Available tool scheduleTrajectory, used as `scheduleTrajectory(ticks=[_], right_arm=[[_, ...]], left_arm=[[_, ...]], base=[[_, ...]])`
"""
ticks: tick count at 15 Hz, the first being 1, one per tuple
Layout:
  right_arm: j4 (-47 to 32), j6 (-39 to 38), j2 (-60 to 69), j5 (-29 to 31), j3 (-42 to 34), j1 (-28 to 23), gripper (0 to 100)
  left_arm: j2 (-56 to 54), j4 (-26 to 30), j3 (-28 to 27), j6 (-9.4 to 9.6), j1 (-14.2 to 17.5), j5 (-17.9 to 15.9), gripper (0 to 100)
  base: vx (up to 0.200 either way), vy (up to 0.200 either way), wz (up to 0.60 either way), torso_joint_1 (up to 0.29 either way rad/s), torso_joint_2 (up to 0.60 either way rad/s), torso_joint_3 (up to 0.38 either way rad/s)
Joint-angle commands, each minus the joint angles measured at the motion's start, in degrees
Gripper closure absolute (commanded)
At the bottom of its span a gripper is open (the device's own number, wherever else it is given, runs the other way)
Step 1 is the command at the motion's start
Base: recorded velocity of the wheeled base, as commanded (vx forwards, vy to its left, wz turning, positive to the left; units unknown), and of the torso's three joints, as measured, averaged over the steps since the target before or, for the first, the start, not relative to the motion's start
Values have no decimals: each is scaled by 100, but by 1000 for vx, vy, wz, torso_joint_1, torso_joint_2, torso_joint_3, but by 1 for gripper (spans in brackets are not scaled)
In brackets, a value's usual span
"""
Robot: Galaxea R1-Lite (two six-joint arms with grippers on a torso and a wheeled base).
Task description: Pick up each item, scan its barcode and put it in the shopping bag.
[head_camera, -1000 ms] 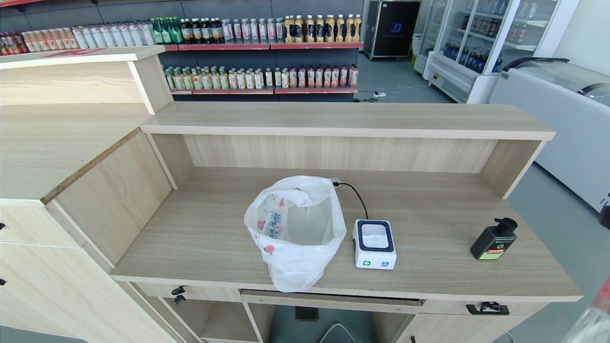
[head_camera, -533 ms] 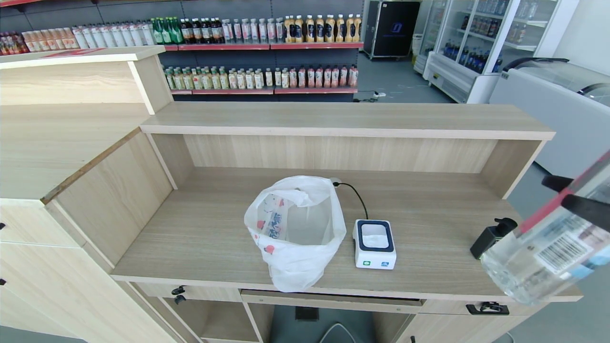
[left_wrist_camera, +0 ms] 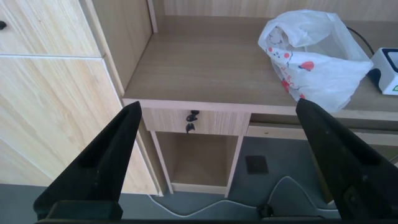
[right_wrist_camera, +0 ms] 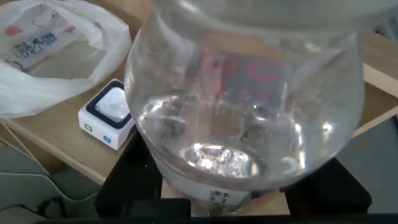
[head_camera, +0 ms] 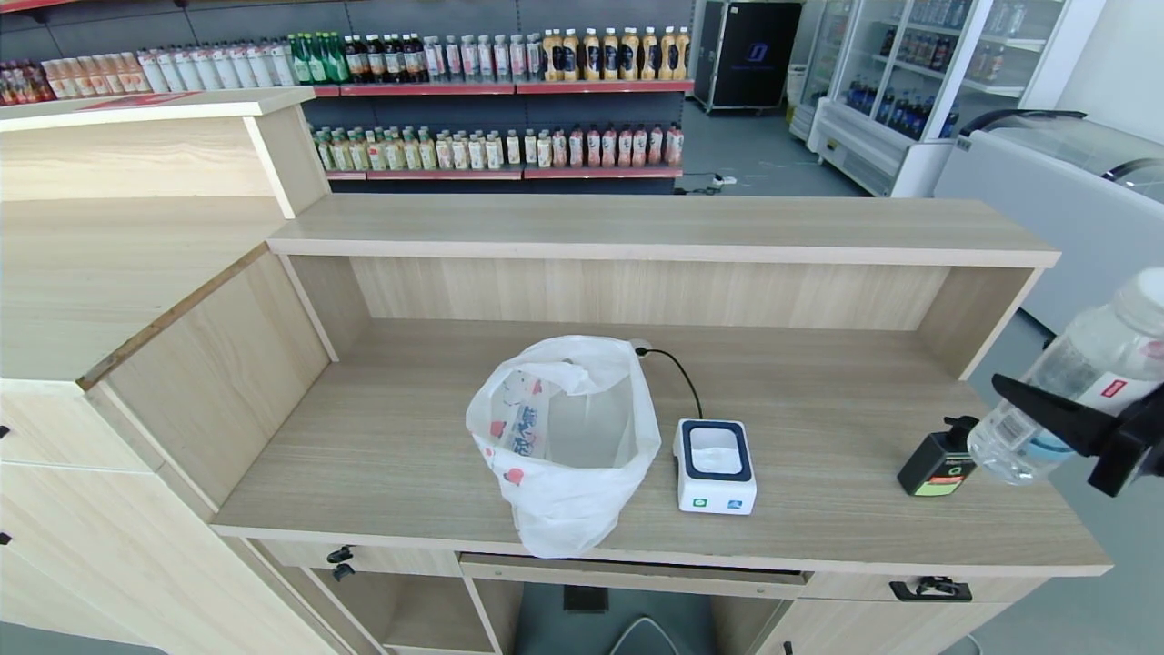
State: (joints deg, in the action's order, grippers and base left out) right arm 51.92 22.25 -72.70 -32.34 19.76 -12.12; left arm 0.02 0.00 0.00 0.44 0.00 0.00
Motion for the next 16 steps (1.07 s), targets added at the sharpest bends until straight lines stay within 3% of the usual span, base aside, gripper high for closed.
scheduleTrajectory(ticks=[1,10,13,16], right_arm=[[-121,772,-490,-9,10,-458,100],[187,2697,-288,-18,98,-819,100],[459,3356,-358,0,283,-915,100],[1066,3330,-815,-176,283,-739,100]], left_arm=[[-2,0,0,0,0,0,0],[-2,0,0,0,0,0,0],[-2,0,0,0,0,0,0],[-2,0,0,0,0,0,0]], base=[[0,0,0,0,0,0],[0,0,0,0,0,0],[0,0,600,7,4,1],[0,0,600,-4,4,2]])
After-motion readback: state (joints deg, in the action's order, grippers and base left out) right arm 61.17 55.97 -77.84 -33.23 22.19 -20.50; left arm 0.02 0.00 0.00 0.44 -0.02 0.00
